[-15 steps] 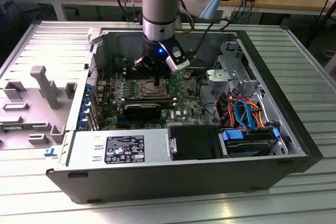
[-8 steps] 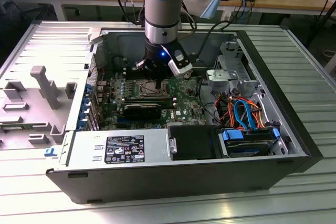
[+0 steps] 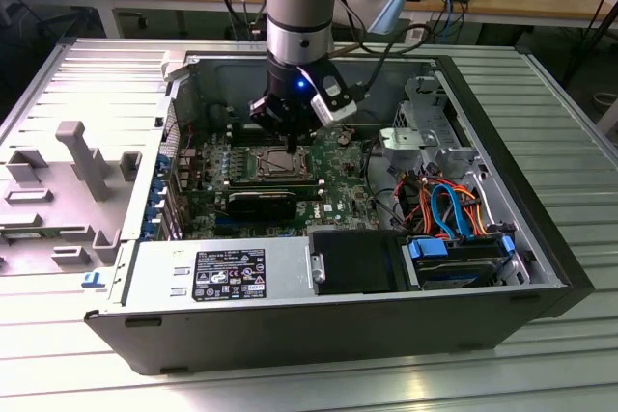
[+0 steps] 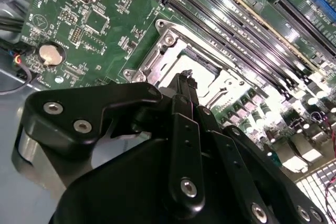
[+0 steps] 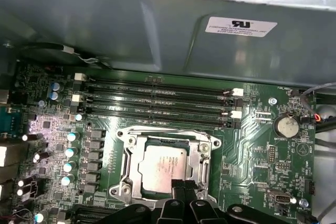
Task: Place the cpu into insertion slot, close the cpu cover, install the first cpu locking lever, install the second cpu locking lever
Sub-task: 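Install the first cpu locking lever, then install the second cpu locking lever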
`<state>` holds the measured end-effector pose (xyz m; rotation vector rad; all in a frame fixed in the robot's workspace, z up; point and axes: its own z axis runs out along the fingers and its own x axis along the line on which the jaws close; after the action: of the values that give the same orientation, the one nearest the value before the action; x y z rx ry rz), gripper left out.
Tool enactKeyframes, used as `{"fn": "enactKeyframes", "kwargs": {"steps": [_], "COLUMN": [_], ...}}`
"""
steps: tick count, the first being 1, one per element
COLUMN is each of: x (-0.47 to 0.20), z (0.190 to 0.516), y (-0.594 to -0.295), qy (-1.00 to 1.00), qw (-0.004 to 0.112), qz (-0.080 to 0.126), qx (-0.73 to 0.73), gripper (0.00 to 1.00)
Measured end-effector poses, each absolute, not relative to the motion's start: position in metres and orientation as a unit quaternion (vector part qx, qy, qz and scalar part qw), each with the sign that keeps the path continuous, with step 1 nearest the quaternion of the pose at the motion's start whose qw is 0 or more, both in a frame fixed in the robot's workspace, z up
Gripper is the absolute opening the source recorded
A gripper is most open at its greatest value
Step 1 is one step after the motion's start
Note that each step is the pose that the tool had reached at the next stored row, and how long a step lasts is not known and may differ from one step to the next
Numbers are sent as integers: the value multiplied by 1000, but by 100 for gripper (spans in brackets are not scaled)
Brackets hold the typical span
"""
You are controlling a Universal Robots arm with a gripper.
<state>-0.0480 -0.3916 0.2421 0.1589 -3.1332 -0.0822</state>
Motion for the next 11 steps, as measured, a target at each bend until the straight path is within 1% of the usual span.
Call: {"fn": "enactKeyframes", "kwargs": {"steps": [11], "x": [-48], "z": [242], "y": [-394], "qy": [-998], "qw": [2], "qz": [-26], "qx": [51], "gripper": [11]}}
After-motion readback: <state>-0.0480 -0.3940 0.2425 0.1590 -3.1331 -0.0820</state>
